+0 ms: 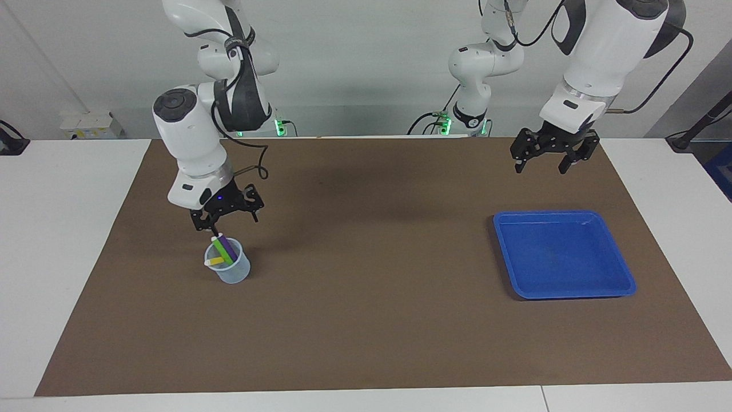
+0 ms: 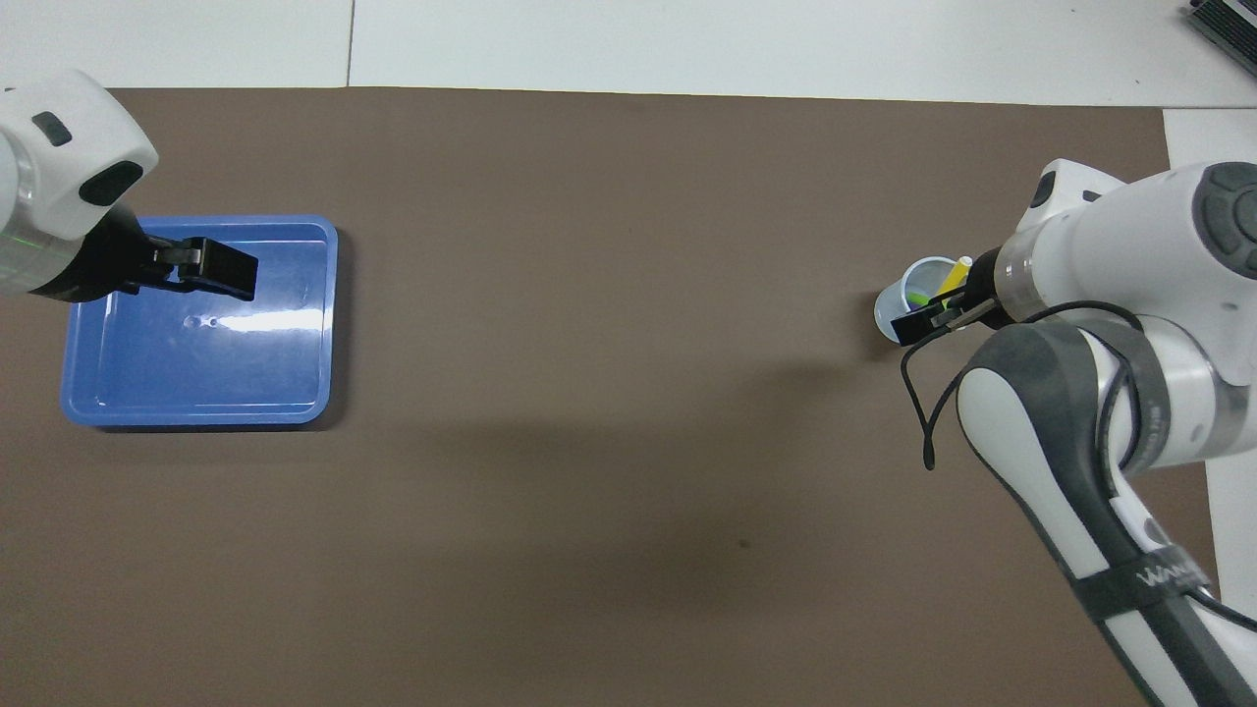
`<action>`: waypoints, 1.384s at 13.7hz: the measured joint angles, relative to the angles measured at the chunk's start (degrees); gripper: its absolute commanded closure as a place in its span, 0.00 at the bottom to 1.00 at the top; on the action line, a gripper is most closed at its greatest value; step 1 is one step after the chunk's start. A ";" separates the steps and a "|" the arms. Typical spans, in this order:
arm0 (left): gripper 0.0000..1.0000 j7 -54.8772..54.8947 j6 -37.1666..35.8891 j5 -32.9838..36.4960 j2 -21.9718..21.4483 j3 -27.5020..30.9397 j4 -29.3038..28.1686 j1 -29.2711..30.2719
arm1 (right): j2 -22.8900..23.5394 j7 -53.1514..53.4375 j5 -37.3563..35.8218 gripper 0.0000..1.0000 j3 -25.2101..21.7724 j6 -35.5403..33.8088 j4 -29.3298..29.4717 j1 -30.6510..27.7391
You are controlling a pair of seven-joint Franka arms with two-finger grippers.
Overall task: Right arm passes pens to left for tray arrangement
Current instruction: 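Reach the right gripper down to the purple pen in the cup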
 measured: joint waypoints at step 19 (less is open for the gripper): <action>0.00 0.00 0.00 0.00 0.00 0.00 0.00 0.00 | 1.25 -4.92 3.76 0.08 -0.32 1.83 -5.22 -2.28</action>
